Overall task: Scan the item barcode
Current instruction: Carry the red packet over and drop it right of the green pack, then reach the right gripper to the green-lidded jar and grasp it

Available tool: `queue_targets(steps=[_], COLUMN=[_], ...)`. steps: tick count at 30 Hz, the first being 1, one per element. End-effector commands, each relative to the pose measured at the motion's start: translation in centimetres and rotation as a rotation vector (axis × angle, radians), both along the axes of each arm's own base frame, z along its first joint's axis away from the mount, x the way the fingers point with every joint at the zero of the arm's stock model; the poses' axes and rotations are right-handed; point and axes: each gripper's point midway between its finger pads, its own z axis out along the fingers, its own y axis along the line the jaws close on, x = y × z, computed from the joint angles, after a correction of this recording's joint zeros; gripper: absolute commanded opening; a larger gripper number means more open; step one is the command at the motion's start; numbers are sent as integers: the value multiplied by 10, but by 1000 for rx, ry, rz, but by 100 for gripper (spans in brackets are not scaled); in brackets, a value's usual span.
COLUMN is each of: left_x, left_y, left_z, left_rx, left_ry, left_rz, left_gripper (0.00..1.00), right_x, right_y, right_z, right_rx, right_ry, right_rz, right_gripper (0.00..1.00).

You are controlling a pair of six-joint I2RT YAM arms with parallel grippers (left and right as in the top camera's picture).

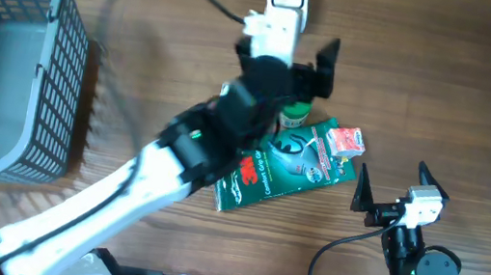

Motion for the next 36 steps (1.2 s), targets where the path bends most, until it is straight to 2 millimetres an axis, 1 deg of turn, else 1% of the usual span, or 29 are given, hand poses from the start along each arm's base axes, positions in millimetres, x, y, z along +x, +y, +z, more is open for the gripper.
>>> queue_targets(steps=[1, 2, 3, 4, 6, 8, 9, 10, 11, 12, 14, 17, 18, 20, 21, 23, 24, 25, 26, 28, 29, 30, 32, 33, 34, 36], left_x=[-33, -54, -63, -74, -82, -91, -96, -98, -99, -102, -111, -121, -123, -127, -129, -133, -137, -142, -146, -152, -154, -156, -160, -165, -174, -181], left_y=[65, 91, 106, 131, 159, 191, 205, 212, 216, 217, 232, 244, 247, 257, 266, 279, 287, 298, 304, 308, 306, 301, 287, 283, 286, 293], left_z=[125, 175, 196, 220, 238, 248, 250, 250, 250, 253, 258, 261, 261, 262, 262, 262, 261, 259, 257, 253, 251, 247, 242, 239, 238, 237], left_rx=[14, 11, 20, 60, 157, 283, 338, 372, 412, 416, 359, 314, 307, 287, 266, 239, 218, 188, 159, 110, 88, 74, 52, 33, -16, -25], left_ry=[-327, -464, -518, -570, -578, -540, -509, -488, -475, -488, -482, -475, -475, -472, -466, -460, -456, -451, -451, -454, -456, -459, -465, -472, -480, -491], left_rz=[138, 191, 237, 333, 460, 613, 676, 710, 727, 727, 772, 795, 801, 827, 856, 892, 910, 930, 931, 892, 854, 779, 638, 571, 545, 560], left_gripper=[100, 100, 100, 100, 100, 100, 100, 100, 100, 100, 100, 100, 100, 100, 100, 100, 100, 100, 100, 100, 100, 100, 100, 100, 100, 100], right_x=[0, 0, 0, 0, 0, 0, 0, 0, 0, 0, 0, -1, -2, -7, -16, -32, -43, -55, -61, -70, -74, -74, -73, -76, -79, -77], right_y=[-1, -1, -1, -1, -1, -1, -1, -1, -1, -1, -1, 1, 7, 28, 48, 75, 88, 100, 106, 112, 115, 115, 114, 116, 118, 118], right_z=[2, 2, 2, 2, 2, 3, 2, 3, 2, 3, 2, 5, 5, 6, 8, 8, 7, 6, 6, 4, 4, 4, 5, 4, 1, 0], right_rx=[0, 0, -1, 0, 0, -1, 0, 0, -1, 0, 0, 4, 22, 193, 415, 673, 731, 728, 784, 903, 968, 1006, 973, 951, 973, 1002], right_ry=[-12, -12, -12, -12, -12, -12, -12, -12, -12, -12, -12, -21, -18, 21, 100, 252, 323, 371, 429, 547, 605, 631, 601, 605, 647, 671], right_rz=[-7, -7, -7, -7, -7, -8, -7, -7, -7, -7, -7, 3, 39, 165, 289, 460, 550, 639, 680, 716, 725, 719, 727, 741, 749, 733], right_gripper=[100, 100, 100, 100, 100, 100, 100, 100, 100, 100, 100, 100, 100, 100, 100, 100, 100, 100, 100, 100, 100, 100, 100, 100, 100, 99])
